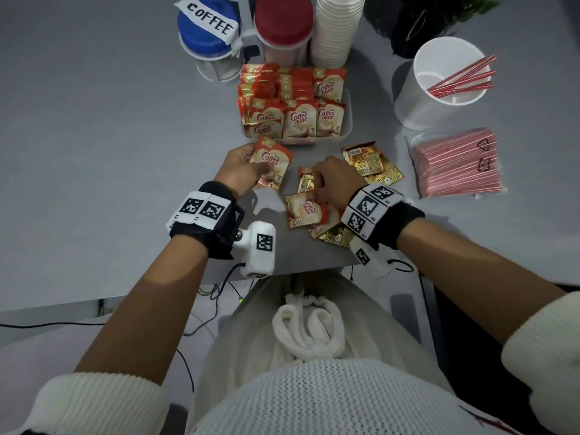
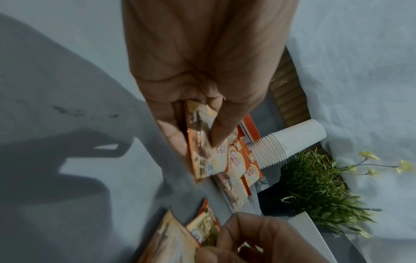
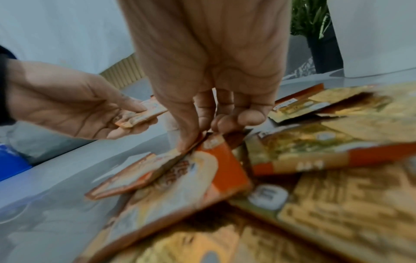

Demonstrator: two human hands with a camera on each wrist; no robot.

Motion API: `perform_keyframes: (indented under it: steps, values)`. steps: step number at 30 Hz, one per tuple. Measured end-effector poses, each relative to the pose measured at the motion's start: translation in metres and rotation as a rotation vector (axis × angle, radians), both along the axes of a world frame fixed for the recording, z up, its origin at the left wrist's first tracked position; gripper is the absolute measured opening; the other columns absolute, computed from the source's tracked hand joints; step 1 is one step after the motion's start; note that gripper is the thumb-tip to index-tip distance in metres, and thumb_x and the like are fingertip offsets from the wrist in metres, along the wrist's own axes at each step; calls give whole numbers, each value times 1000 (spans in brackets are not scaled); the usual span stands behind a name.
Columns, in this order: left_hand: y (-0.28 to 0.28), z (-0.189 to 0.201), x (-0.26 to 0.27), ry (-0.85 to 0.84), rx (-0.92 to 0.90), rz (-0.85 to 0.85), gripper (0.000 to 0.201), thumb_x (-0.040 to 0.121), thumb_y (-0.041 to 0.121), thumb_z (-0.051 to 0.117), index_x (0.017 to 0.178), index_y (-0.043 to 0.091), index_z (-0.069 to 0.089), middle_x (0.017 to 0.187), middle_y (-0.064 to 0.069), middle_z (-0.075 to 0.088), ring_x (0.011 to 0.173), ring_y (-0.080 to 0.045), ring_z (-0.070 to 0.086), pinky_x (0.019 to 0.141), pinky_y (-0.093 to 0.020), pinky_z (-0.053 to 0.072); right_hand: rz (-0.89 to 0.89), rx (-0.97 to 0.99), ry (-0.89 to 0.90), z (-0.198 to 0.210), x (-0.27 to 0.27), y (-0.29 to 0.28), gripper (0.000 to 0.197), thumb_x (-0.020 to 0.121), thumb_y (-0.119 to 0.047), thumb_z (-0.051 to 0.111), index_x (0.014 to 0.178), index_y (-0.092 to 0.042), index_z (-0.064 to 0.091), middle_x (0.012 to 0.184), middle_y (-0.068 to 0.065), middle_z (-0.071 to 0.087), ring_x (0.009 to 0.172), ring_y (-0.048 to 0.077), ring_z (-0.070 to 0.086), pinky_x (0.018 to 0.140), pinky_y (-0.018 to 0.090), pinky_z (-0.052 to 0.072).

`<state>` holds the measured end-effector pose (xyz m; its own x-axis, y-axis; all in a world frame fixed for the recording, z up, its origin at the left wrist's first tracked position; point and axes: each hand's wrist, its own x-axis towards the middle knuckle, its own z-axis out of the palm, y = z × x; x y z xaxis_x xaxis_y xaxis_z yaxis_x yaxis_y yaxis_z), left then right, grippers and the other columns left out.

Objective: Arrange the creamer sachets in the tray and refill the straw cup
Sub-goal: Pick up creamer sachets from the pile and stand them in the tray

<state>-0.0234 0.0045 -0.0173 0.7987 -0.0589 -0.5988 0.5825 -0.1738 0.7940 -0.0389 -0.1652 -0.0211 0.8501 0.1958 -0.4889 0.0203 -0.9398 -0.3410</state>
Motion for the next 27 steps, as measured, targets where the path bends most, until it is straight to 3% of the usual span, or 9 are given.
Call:
perform_keyframes:
  steps: [5, 9, 12, 14, 16, 20, 23, 25, 27]
  values:
    - [-1, -5, 2, 19, -6, 7, 38, 88, -7, 50, 126, -1, 50, 120, -19, 60, 96, -23, 57, 72, -25, 49, -25, 22, 5, -3, 10, -1, 18, 85, -14, 62, 88, 3, 63, 108, 20, 60, 101, 33, 58, 83, 36, 46]
    - [0, -8, 3, 16, -5, 14, 40, 88, -8, 49, 128, -3, 47, 124, -22, 57, 98, -25, 57, 79, -33, 50, -98, 120, 13, -5, 16, -9, 26, 86, -9, 60, 63, -13, 47, 97, 14, 64, 95, 28, 59, 73, 29, 44]
    - [-1, -10, 6, 11, 26, -11, 41, 89, -6, 48, 131, -1, 45, 125, -20, 57, 106, -29, 58, 88, -39, 49, -118, 243, -17, 4, 19, -17, 7, 86, -5, 57, 80, -6, 56, 88, 8, 59, 84, 19, 55, 65, 24, 41]
    - [-3, -11, 8, 5, 51, -40, 39, 91, -4, 46, 130, 0, 45, 125, -20, 57, 111, -32, 58, 93, -42, 48, -105, 315, -7, 13, 22, -20, 1, 85, -5, 60, 87, -6, 60, 87, 4, 58, 83, 13, 53, 69, 21, 44]
    - [-6, -11, 10, -4, 64, -42, 35, 92, -4, 42, 127, 0, 47, 123, -20, 58, 105, -33, 59, 86, -41, 51, -54, 350, 3, 21, 28, -22, 8, 85, -5, 61, 92, -1, 65, 88, 3, 59, 83, 12, 54, 69, 18, 44]
    - [-14, -9, 12, -5, 1, -22, 39, 93, -7, 34, 130, 2, 44, 107, -13, 57, 90, -24, 59, 59, -23, 54, 87, 369, 89, 39, 36, -24, 13, 87, -2, 57, 94, -3, 68, 81, -3, 61, 64, 6, 55, 61, 17, 45]
    - [-21, -4, 12, 0, -50, -69, 46, 91, -9, 31, 131, 7, 44, 106, -9, 57, 95, -23, 57, 70, -28, 52, 189, 341, 133, 45, 41, -21, 17, 87, 0, 56, 95, -6, 70, 82, -4, 61, 52, -9, 52, 57, 5, 41]
    - [-25, -2, 12, -3, -71, -98, 43, 92, -7, 31, 129, 8, 47, 104, -8, 58, 93, -21, 57, 68, -27, 51, 220, 311, 96, 44, 45, -17, 19, 86, 3, 55, 95, -4, 70, 87, 0, 61, 58, -16, 51, 54, -2, 36]
    - [-27, -1, 12, 0, -101, -79, 27, 97, 4, 34, 113, 8, 56, 94, -7, 60, 84, -20, 58, 61, -25, 52, 165, 292, 10, 38, 49, -15, 17, 84, 4, 56, 95, -1, 67, 89, 1, 59, 68, -6, 52, 57, -1, 36]
